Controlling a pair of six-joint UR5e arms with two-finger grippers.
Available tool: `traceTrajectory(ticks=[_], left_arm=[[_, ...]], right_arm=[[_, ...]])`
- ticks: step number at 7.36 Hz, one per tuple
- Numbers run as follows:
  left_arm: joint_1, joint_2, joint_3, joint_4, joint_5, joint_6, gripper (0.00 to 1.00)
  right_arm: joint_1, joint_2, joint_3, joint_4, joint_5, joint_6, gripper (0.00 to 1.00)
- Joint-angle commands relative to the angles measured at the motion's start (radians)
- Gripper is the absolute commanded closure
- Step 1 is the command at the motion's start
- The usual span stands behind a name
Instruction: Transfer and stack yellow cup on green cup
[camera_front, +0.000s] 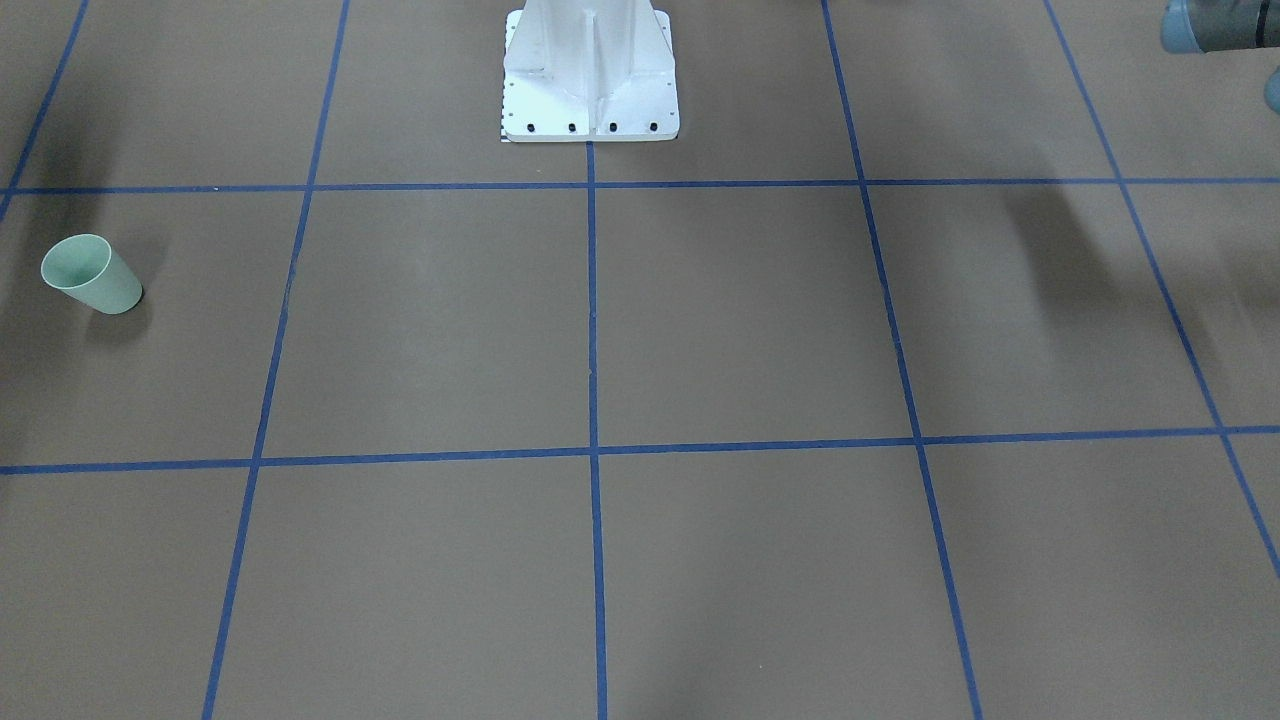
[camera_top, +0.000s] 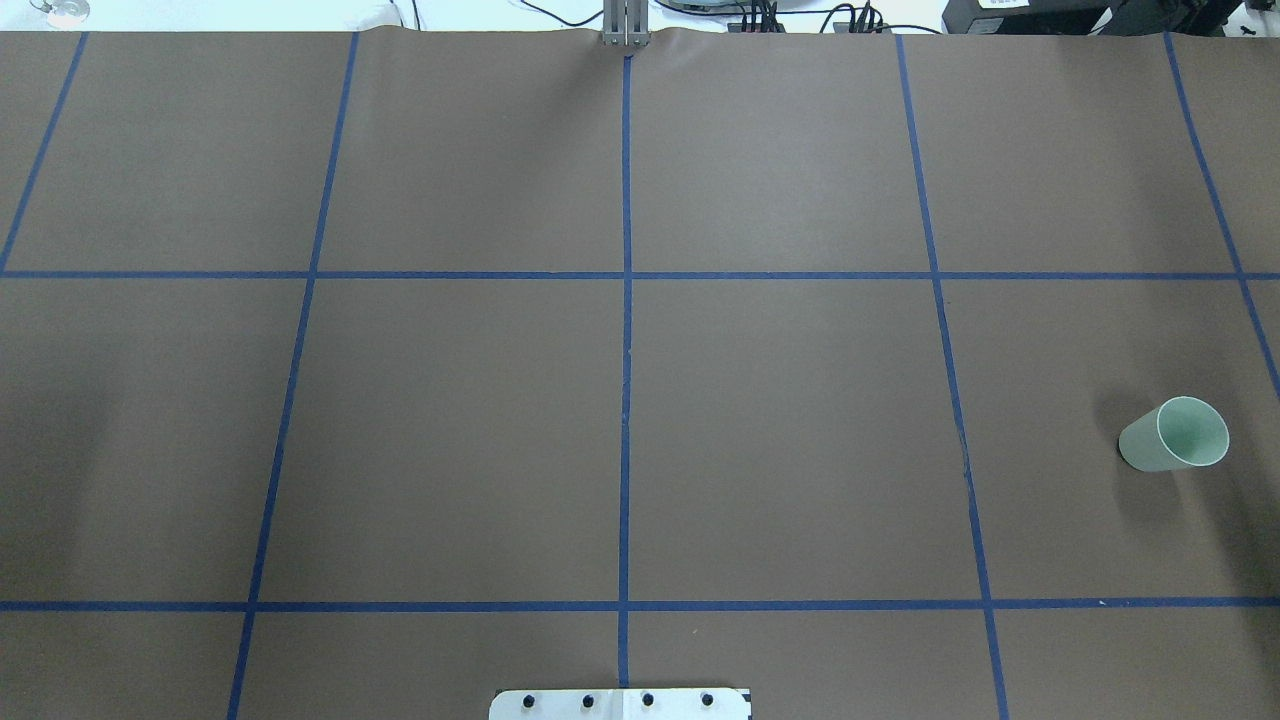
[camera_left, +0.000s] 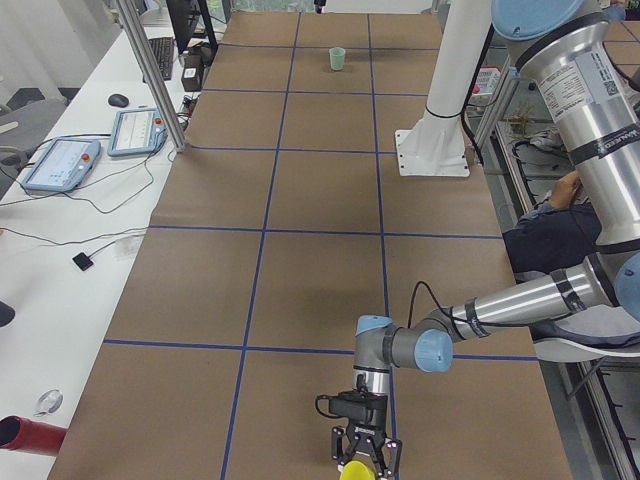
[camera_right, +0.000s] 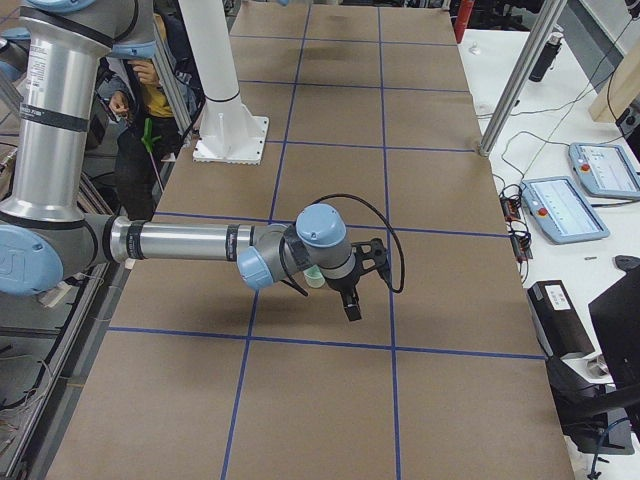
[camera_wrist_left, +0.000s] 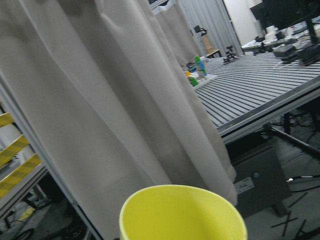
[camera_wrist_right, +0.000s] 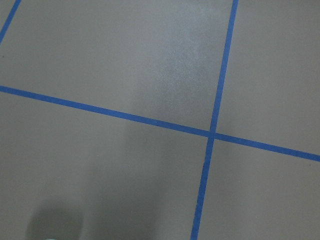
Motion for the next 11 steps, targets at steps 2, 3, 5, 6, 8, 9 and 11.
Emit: traceTrajectory(ticks=[2, 3, 5, 6, 8, 9, 11], left_arm=[[-0.049, -0.068, 0.003, -0.355, 0.001, 0.313, 0.77], [-0.054, -0.080, 0.004, -0.439, 0.001, 0.384, 0.77], [-0.054, -0.127, 0.004, -0.637, -0.006, 0.543, 0.80], [-0.054, -0.164, -0.003, -0.708, -0.013, 0.584, 0.80], [-0.054, -0.227, -0.003, -0.847, -0.174, 0.589, 0.92], [-0.053, -0.256, -0.005, -0.910, -0.242, 0.589, 0.97], [-0.053, -0.316, -0.006, -1.022, -0.339, 0.703, 1.00]], right_arm=[[0.000, 0.000, -0.003, -0.003, 0.001, 0.001, 0.00], [0.000, 0.000, -0.003, -0.004, 0.001, 0.001, 0.00], [0.000, -0.002, -0.006, -0.007, 0.001, 0.002, 0.00], [0.000, -0.002, -0.006, -0.007, 0.001, 0.008, 0.00], [0.000, -0.002, -0.010, -0.009, 0.001, 0.008, 0.00], [0.000, -0.002, -0.010, -0.009, 0.001, 0.010, 0.00], [0.000, 0.000, -0.010, -0.009, 0.003, 0.017, 0.00]])
